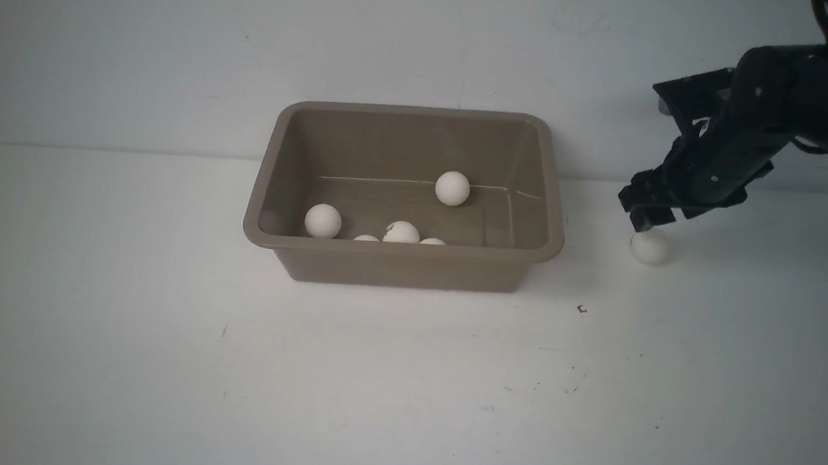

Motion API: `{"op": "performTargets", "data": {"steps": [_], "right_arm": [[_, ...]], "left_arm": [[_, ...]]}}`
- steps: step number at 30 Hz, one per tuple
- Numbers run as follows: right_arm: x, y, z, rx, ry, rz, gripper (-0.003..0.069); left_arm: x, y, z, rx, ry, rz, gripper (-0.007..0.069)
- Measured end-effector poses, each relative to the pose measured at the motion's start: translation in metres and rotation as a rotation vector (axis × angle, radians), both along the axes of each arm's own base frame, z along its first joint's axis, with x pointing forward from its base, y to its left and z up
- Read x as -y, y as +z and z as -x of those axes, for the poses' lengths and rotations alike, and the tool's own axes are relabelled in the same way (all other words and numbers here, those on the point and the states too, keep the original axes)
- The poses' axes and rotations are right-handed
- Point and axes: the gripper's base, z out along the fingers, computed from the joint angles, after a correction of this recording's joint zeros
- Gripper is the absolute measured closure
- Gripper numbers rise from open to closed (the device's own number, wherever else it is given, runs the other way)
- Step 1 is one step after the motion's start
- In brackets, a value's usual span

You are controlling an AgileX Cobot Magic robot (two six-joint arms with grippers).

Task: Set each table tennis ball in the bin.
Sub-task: Use the right arm to clamp the table tennis ball closest to it

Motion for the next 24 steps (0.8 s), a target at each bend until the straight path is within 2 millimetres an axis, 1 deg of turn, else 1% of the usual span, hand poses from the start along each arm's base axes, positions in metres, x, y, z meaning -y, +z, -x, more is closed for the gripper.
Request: {"op": "performTargets", "data": {"steps": [2, 5, 7, 8, 12, 19, 21, 24], "right_arm": [[0.0, 0.0, 0.0, -0.005, -0.001, 0.001, 0.0198], [0.0, -0.005, 0.001, -0.036, -0.003, 0.005, 0.0198], [0.0, -0.012, 0.001, -0.058, -0.004, 0.008, 0.0198], [0.0, -0.012, 0.001, -0.058, -0.004, 0.008, 0.0198], [0.0, -0.028, 0.0, -0.094, -0.008, 0.011, 0.0198], [0.0, -0.043, -0.003, -0.105, -0.008, 0.013, 0.0201], [0.0, -0.052, -0.004, -0.119, -0.01, 0.014, 0.0231], [-0.001, -0.052, -0.006, -0.103, -0.015, 0.008, 0.0302]], "left_arm": [[0.0, 0.0, 0.0, 0.0, 0.0, 0.0, 0.0629], [0.0, 0.0, 0.0, 0.0, 0.0, 0.0, 0.0629], [0.0, 0.0, 0.0, 0.0, 0.0, 0.0, 0.0629], [0.0, 0.0, 0.0, 0.0, 0.0, 0.0, 0.0629], [0.0, 0.0, 0.0, 0.0, 0.0, 0.0, 0.0629], [0.0, 0.0, 0.0, 0.0, 0.0, 0.0, 0.0629], [0.0, 0.0, 0.0, 0.0, 0.0, 0.0, 0.0629], [0.0, 0.0, 0.0, 0.0, 0.0, 0.0, 0.0629]]}}
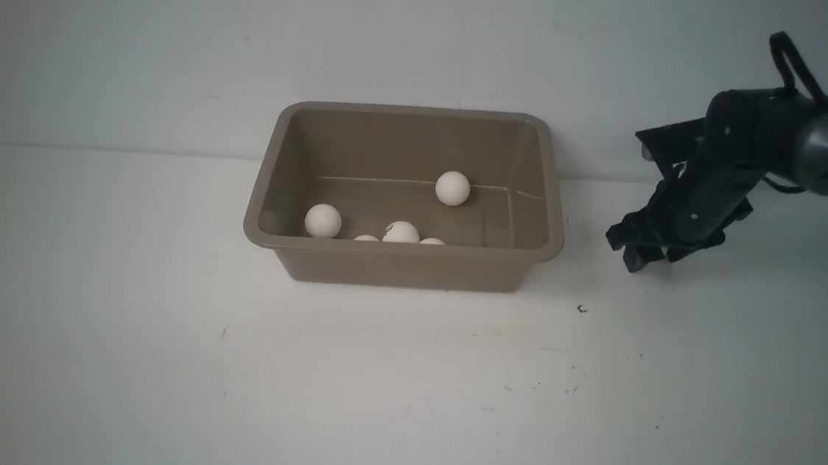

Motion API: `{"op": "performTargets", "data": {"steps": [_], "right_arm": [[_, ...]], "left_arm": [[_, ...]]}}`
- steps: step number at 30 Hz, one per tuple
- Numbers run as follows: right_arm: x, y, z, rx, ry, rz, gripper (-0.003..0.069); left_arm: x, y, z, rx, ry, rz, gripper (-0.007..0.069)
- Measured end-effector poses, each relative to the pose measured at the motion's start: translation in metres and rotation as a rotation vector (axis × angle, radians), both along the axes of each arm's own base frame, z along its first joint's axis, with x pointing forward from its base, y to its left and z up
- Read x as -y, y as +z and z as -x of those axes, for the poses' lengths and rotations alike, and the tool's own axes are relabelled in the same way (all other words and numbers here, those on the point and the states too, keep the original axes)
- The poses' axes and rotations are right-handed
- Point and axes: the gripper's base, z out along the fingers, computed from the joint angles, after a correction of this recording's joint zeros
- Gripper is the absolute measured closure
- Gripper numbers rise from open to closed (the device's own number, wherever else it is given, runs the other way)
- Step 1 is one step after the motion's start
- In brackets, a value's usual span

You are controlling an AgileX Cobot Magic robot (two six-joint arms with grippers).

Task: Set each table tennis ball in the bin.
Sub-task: Use the right arm to clamp the table tennis ball closest to it, then use the right arm to put the table tennis ball into the box

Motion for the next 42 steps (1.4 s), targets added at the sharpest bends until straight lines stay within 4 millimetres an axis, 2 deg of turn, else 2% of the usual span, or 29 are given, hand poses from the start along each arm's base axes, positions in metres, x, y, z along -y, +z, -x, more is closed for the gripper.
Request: {"op": "performTargets", "data": {"steps": [8, 11, 13, 16, 17, 18, 19, 21, 22, 24, 25, 26, 29, 32, 36, 42], "right_arm": [[0.0, 0.0, -0.004, 0.04, 0.004, 0.003, 0.03], [0.001, 0.01, -0.002, 0.045, 0.008, 0.013, 0.03], [0.002, 0.026, 0.0, 0.068, 0.008, 0.012, 0.03], [-0.004, 0.075, 0.004, 0.152, 0.015, -0.013, 0.03], [-0.007, 0.086, 0.005, 0.168, 0.025, -0.02, 0.03], [-0.015, 0.104, 0.008, 0.197, 0.05, -0.036, 0.03], [-0.016, 0.107, 0.009, 0.201, 0.052, -0.04, 0.03], [-0.048, 0.137, 0.02, 0.243, 0.137, -0.076, 0.03], [-0.057, 0.139, 0.022, 0.248, 0.159, -0.083, 0.03], [-0.078, 0.14, 0.028, 0.249, 0.204, -0.096, 0.03], [-0.078, 0.141, 0.028, 0.25, 0.204, -0.096, 0.03], [-0.093, 0.137, 0.031, 0.242, 0.232, -0.103, 0.03], [-0.113, 0.13, 0.036, 0.231, 0.266, -0.112, 0.03], [-0.128, 0.12, 0.038, 0.22, 0.291, -0.12, 0.03], [-0.157, 0.093, 0.042, 0.182, 0.344, -0.122, 0.03], [-0.177, 0.079, 0.046, 0.177, 0.383, -0.124, 0.03]], "left_arm": [[0.0, 0.0, 0.0, 0.0, 0.0, 0.0, 0.0629], [0.0, 0.0, 0.0, 0.0, 0.0, 0.0, 0.0629], [0.0, 0.0, 0.0, 0.0, 0.0, 0.0, 0.0629], [0.0, 0.0, 0.0, 0.0, 0.0, 0.0, 0.0629], [0.0, 0.0, 0.0, 0.0, 0.0, 0.0, 0.0629], [0.0, 0.0, 0.0, 0.0, 0.0, 0.0, 0.0629], [0.0, 0.0, 0.0, 0.0, 0.0, 0.0, 0.0629], [0.0, 0.0, 0.0, 0.001, 0.0, 0.0, 0.0629], [0.0, 0.0, 0.0, 0.001, 0.0, 0.0, 0.0629], [0.0, 0.0, 0.0, 0.001, 0.0, 0.0, 0.0629], [0.0, 0.0, 0.0, 0.001, 0.0, 0.0, 0.0629], [0.0, 0.0, 0.0, 0.0, 0.0, 0.001, 0.0629], [0.0, 0.0, 0.0, -0.002, -0.003, 0.006, 0.0629], [0.001, 0.0, 0.0, -0.004, -0.005, 0.011, 0.0629], [0.001, 0.0, 0.0, -0.004, -0.005, 0.011, 0.0629], [0.001, 0.0, 0.0, -0.005, -0.006, 0.014, 0.0629]]}}
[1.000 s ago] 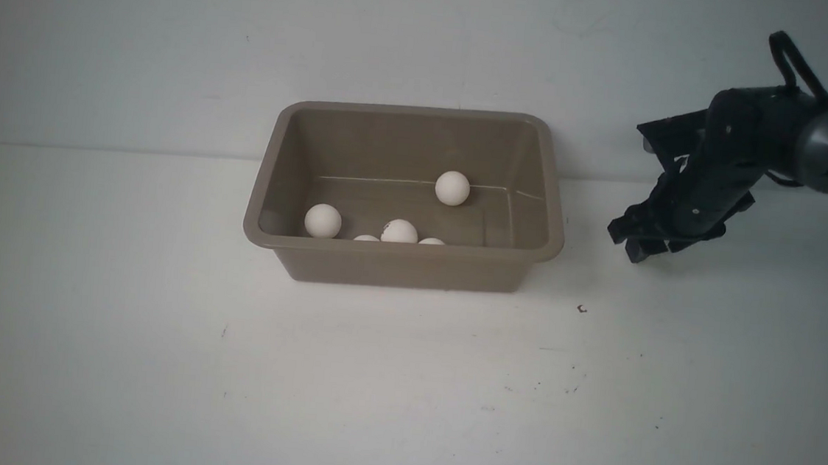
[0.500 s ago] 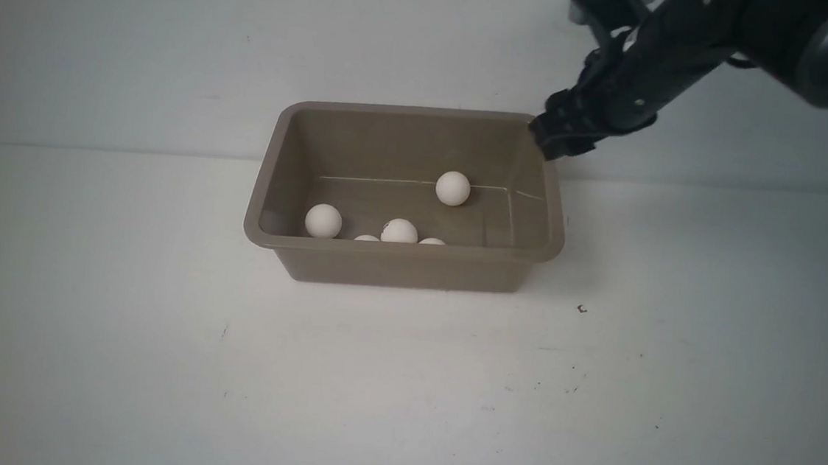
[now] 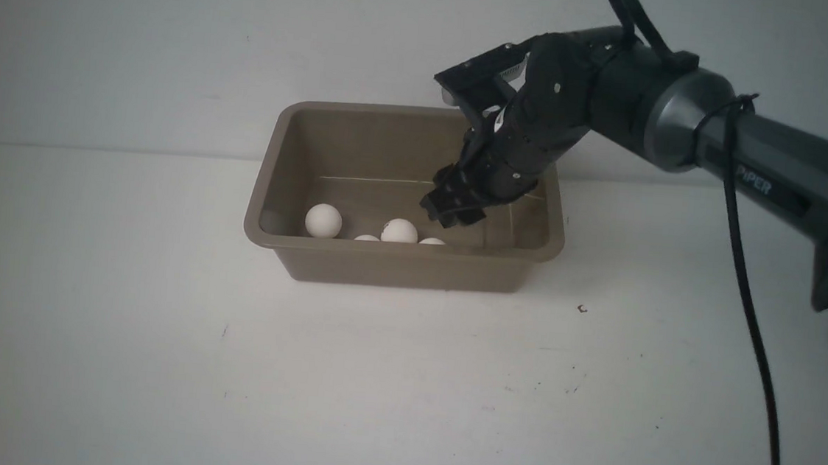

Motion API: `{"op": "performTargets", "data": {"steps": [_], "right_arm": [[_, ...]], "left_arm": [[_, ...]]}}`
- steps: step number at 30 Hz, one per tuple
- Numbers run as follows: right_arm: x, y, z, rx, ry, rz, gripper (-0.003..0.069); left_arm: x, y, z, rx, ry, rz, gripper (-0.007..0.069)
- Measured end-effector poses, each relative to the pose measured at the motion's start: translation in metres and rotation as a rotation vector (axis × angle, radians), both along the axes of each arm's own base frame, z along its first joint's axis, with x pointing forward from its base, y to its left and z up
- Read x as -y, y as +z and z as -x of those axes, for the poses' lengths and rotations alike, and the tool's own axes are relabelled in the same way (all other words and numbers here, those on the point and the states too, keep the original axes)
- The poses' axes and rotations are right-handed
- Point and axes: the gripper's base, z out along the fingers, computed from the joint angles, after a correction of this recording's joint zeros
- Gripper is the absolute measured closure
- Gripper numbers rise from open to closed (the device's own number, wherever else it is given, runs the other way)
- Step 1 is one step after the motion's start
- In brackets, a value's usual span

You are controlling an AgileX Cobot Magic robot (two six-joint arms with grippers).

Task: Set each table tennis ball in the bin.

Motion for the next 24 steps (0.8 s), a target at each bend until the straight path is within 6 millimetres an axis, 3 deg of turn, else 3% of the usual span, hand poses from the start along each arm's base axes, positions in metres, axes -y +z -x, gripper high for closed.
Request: {"op": "performTargets", "data": {"steps": [3, 9, 15, 19, 20, 21, 22, 23, 24], "right_arm": [[-0.002, -0.005, -0.001, -0.007, 0.001, 0.0, 0.0288], [-0.002, -0.006, -0.001, -0.012, -0.017, -0.007, 0.018], [0.001, 0.007, -0.002, 0.017, 0.005, 0.03, 0.0183], [0.011, 0.05, 0.005, 0.101, 0.026, 0.08, 0.0244], [0.018, 0.078, 0.012, 0.162, 0.027, 0.094, 0.0288], [0.019, 0.082, 0.013, 0.172, 0.026, 0.095, 0.0293], [0.024, 0.1, 0.019, 0.211, 0.023, 0.102, 0.0319], [0.04, 0.144, 0.035, 0.312, 0.01, 0.128, 0.0389], [0.049, 0.166, 0.045, 0.359, -0.001, 0.132, 0.0429]], "left_arm": [[0.0, 0.0, 0.0, 0.0, 0.0, 0.0, 0.0629], [0.0, 0.0, 0.0, 0.0, 0.0, 0.0, 0.0629], [0.0, 0.0, 0.0, 0.0, 0.0, 0.0, 0.0629], [0.0, 0.0, 0.0, 0.0, 0.0, 0.0, 0.0629], [0.0, 0.0, 0.0, 0.0, 0.0, 0.0, 0.0629], [0.0, 0.0, 0.0, 0.0, 0.0, 0.0, 0.0629], [0.0, 0.0, 0.0, 0.0, 0.0, 0.0, 0.0629], [0.0, 0.001, 0.0, 0.009, 0.0, 0.004, 0.0629], [0.0, 0.001, -0.001, 0.017, -0.001, 0.007, 0.0629]]}}
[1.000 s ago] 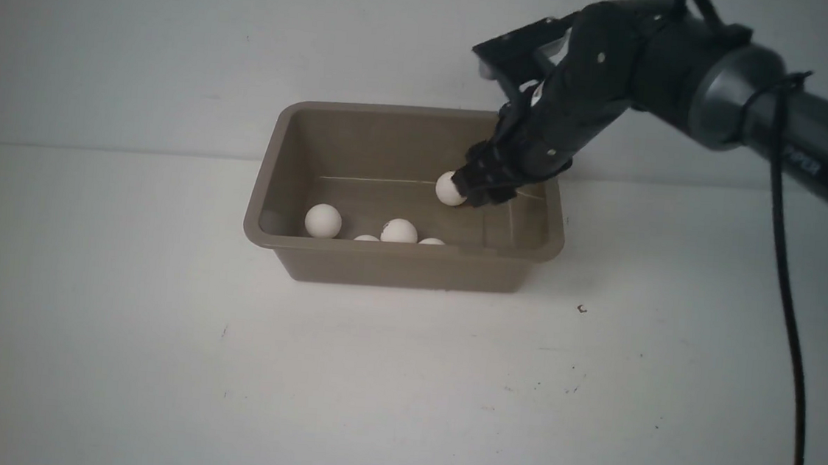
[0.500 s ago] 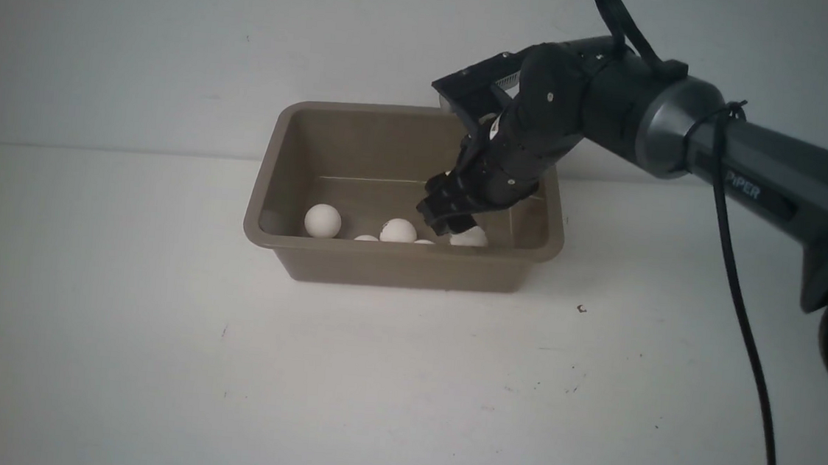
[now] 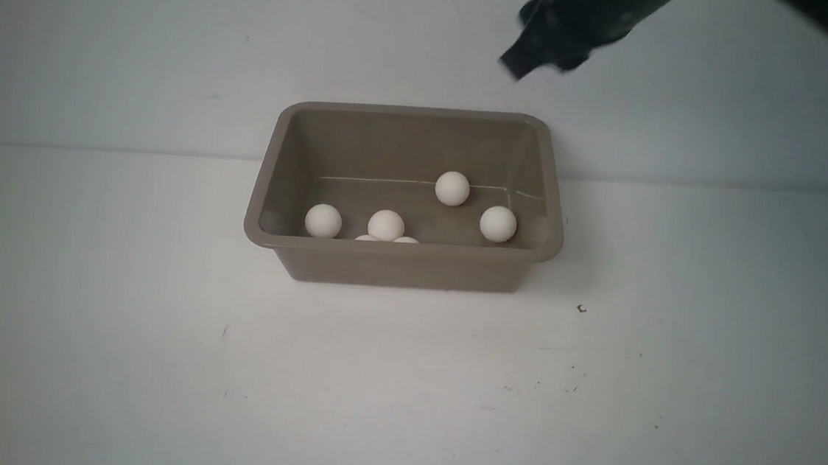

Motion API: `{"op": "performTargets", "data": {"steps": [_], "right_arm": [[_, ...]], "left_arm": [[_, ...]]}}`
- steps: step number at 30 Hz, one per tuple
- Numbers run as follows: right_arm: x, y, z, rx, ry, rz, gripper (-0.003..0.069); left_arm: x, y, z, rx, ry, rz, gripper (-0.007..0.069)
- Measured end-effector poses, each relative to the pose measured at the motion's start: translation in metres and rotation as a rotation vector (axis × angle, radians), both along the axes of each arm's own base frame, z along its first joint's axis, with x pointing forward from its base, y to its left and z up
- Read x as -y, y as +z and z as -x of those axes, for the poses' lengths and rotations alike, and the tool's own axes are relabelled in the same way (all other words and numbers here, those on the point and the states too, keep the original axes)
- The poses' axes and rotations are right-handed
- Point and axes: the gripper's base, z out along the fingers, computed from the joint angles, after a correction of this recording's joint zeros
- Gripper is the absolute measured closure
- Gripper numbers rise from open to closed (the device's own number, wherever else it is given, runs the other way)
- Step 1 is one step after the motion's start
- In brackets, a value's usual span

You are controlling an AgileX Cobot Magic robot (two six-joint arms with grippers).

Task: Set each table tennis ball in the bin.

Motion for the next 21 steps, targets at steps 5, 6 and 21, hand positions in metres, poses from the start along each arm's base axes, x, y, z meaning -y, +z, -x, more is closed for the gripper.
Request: {"op": "performTargets", "data": {"steps": [5, 6, 21], "right_arm": [[0.04, 0.066, 0.036, 0.125, -0.056, -0.038, 0.0591], [0.061, 0.089, 0.054, 0.156, -0.094, -0.067, 0.0638], [0.163, 0.071, 0.225, 0.321, -0.236, -0.193, 0.0673]], "left_arm": [[0.0, 0.001, 0.0, 0.013, -0.002, 0.001, 0.0629], [0.0, 0.001, -0.001, 0.016, -0.003, 0.002, 0.0629], [0.001, -0.002, -0.002, 0.022, -0.015, -0.027, 0.0629]]}}
